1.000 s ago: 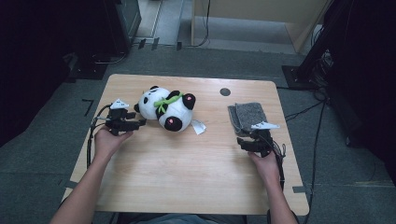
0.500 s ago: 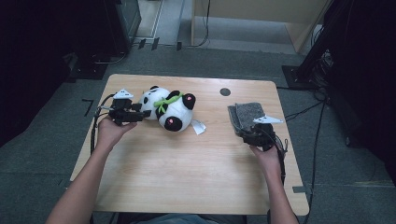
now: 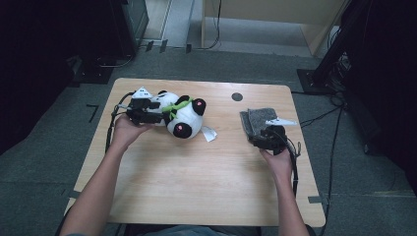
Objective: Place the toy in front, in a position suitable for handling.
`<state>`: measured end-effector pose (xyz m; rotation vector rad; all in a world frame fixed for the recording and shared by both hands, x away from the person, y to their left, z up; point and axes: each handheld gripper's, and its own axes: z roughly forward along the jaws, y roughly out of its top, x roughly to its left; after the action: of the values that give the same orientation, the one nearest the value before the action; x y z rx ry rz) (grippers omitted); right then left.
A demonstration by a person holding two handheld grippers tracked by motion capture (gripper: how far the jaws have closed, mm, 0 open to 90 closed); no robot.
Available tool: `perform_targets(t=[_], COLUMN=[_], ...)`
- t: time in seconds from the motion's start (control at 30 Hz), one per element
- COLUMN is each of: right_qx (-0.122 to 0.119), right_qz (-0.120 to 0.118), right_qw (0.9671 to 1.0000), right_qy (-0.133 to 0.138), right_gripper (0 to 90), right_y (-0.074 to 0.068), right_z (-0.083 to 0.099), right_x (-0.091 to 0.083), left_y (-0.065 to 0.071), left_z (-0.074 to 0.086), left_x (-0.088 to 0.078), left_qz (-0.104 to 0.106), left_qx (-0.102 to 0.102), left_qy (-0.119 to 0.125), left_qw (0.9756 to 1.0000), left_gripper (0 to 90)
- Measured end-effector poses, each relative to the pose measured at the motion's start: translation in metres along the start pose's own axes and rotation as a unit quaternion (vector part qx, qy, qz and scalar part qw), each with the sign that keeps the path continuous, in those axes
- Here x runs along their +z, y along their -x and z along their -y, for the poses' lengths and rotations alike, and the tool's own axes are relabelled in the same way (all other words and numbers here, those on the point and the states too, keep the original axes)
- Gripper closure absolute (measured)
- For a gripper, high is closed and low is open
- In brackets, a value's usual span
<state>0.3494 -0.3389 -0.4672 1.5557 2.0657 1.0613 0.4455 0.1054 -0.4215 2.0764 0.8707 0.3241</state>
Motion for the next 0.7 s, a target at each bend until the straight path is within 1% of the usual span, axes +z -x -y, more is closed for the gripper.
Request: perform_targets(t=[0.03, 0.07, 0.13, 0.17, 0.2, 0.27, 0.3, 0.33, 0.37, 0.4, 0.43, 0.5, 0.53, 0.57, 0.6, 0.67, 0.7], right_qx=[-0.001, -0.003, -0.001, 0.002, 0.002, -0.002, -0.006, -0.007, -0.006, -0.009, -0.014, -0.025, -0.025, -0.022, -0.02, -0.02, -0.021], right_qz=[0.0, -0.003, -0.005, -0.014, -0.014, -0.017, -0.019, -0.02, -0.022, -0.021, -0.019, -0.011, -0.01, -0.01, -0.009, -0.006, -0.003], right_qw=[1.0, 1.0, 1.0, 0.9999, 0.9999, 0.9999, 0.9998, 0.9998, 0.9997, 0.9997, 0.9997, 0.9995, 0.9996, 0.9997, 0.9997, 0.9998, 0.9998], right_qy=[0.001, 0.002, 0.003, 0.002, 0.002, 0.0, 0.002, 0.004, 0.005, 0.009, 0.011, 0.014, 0.009, 0.006, 0.003, -0.002, -0.004], right_gripper=[42.5, 42.7, 42.7, 41.6, 41.6, 42.5, 42.9, 43.8, 43.8, 43.9, 43.9, 44.3, 44.3, 44.3, 44.1, 43.8, 43.8], right_y=[0.0, -0.001, -0.001, -0.001, -0.001, -0.002, -0.003, -0.003, -0.004, -0.004, -0.005, -0.005, -0.004, -0.004, -0.003, -0.002, -0.001], right_z=[0.001, 0.003, 0.004, 0.005, 0.005, 0.006, 0.007, 0.007, 0.007, 0.007, 0.008, 0.01, 0.01, 0.01, 0.01, 0.011, 0.011], right_x=[-0.001, -0.003, -0.003, -0.004, -0.004, -0.005, -0.005, -0.006, -0.007, -0.007, -0.008, -0.007, -0.006, -0.005, -0.004, -0.003, -0.003], left_y=[-0.001, -0.001, -0.002, -0.003, -0.004, -0.004, -0.003, -0.001, 0.0, 0.001, 0.001, 0.001, 0.0, -0.001, -0.002, -0.002, -0.002], left_z=[0.0, 0.0, -0.001, -0.002, -0.002, -0.002, -0.001, -0.001, 0.001, 0.001, 0.001, 0.002, 0.004, 0.005, 0.005, 0.005, 0.005], left_x=[0.003, 0.006, 0.01, 0.012, 0.014, 0.019, 0.022, 0.026, 0.028, 0.029, 0.029, 0.03, 0.032, 0.033, 0.033, 0.032, 0.031], left_qz=[0.011, 0.017, 0.022, 0.027, 0.034, 0.052, 0.055, 0.051, 0.044, 0.042, 0.041, 0.047, 0.05, 0.054, 0.059, 0.063, 0.065], left_qx=[-0.003, -0.006, -0.01, -0.013, -0.016, -0.022, -0.021, -0.014, -0.004, 0.002, 0.002, -0.003, -0.001, -0.004, -0.009, -0.017, -0.024], left_qy=[-0.001, 0.0, 0.005, 0.01, 0.014, 0.013, 0.007, 0.0, -0.003, -0.003, -0.003, -0.003, -0.004, -0.003, -0.001, 0.001, 0.0], left_qw=[0.9999, 0.9998, 0.9997, 0.9995, 0.9992, 0.9983, 0.9982, 0.9986, 0.999, 0.9991, 0.9992, 0.9989, 0.9987, 0.9985, 0.9982, 0.9979, 0.9976], left_gripper=[36.2, 36.1, 35.8, 35.7, 35.7, 38.2, 38.5, 39.0, 40.1, 41.1, 41.9, 45.7, 48.7, 51.3, 53.6, 58.4, 61.1])
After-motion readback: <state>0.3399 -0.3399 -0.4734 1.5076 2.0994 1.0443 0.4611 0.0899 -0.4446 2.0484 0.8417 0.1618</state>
